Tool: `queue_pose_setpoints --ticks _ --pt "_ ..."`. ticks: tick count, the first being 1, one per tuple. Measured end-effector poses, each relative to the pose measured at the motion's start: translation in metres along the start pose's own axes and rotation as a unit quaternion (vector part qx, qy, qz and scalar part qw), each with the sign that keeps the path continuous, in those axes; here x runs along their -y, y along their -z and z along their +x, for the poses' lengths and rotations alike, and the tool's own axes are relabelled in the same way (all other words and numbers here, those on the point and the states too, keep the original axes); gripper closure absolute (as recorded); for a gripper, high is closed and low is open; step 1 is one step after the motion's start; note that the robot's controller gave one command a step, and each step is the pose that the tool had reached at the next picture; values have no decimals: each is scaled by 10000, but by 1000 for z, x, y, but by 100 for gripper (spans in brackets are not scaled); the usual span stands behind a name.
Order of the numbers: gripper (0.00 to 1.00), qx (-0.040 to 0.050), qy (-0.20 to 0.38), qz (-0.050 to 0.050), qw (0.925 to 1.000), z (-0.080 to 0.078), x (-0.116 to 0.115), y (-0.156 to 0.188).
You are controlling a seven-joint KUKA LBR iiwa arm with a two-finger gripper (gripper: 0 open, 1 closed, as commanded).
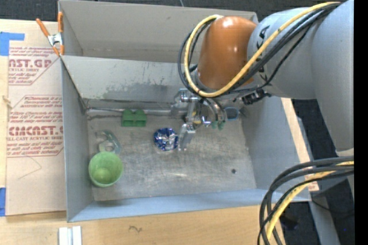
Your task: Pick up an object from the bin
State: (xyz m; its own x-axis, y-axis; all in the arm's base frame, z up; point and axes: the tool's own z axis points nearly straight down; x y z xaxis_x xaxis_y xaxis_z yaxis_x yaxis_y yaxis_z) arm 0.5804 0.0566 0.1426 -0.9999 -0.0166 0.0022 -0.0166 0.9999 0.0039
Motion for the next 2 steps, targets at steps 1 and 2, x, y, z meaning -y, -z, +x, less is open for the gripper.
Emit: queue_pose_setpoints --ticks 1,2 --pt "0 39 88 10 10000 4 -8 -67" --pt "100 24 86 12 10000 4 -8 -65"
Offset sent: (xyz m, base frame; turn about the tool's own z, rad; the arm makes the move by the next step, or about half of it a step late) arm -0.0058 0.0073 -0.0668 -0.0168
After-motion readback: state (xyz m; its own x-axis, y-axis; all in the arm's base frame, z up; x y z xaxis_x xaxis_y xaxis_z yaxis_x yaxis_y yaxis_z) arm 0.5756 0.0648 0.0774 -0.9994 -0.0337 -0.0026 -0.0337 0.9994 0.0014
